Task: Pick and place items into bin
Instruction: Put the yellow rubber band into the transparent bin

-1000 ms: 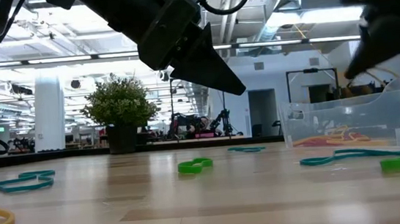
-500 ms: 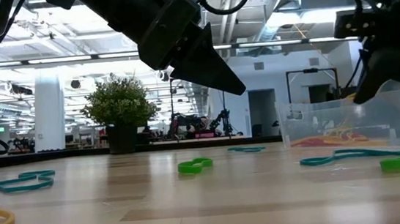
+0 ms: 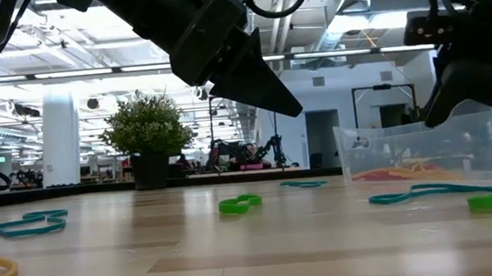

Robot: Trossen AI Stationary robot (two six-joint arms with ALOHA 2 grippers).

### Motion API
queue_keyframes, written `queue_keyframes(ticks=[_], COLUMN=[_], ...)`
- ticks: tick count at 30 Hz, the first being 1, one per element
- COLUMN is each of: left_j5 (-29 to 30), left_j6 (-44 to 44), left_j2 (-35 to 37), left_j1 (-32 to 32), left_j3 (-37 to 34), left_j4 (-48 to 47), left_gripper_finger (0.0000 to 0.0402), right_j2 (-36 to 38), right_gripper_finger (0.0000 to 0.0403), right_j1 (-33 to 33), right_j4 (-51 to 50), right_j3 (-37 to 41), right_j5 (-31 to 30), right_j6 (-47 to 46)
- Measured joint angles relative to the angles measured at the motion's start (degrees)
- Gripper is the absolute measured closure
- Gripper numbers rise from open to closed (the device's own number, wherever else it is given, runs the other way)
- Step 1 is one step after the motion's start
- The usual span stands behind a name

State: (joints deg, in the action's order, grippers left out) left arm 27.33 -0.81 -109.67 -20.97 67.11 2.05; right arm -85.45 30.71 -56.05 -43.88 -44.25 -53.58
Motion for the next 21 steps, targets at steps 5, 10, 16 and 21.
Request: queue_keyframes(ticks=[5,10,16,21], left_j5=[-0.4,-5.35,-7.89,-14.51], left_j6=[-0.41,-3.95,-9.28,-15.37], left_j2=[0.44,3.19,7.93,8.62], left_j1=[-0.34,-0.83,-3.45,-5.99], left_j3=[0.3,4.52,12.96,14.88], left_j4=[0.13,-9.91,-33.6,-38.22], left_gripper_finger=[0.0291,0.0291,0.0291,0.0291], right_j2=[0.0,0.0,0.07,0.07], right_gripper_finger=[0.0313,0.0313,0.0313,0.0313], right_j1=[1.76,6.43,15.1,22.25], right_j4=[-0.43,-1.73,-1.39,6.74], right_j3=[-1.69,-5.98,-11.03,-11.56], right_j5=[-1.98,-6.43,-11.57,-14.33], right_j6=[0.02,0.06,1.04,9.7])
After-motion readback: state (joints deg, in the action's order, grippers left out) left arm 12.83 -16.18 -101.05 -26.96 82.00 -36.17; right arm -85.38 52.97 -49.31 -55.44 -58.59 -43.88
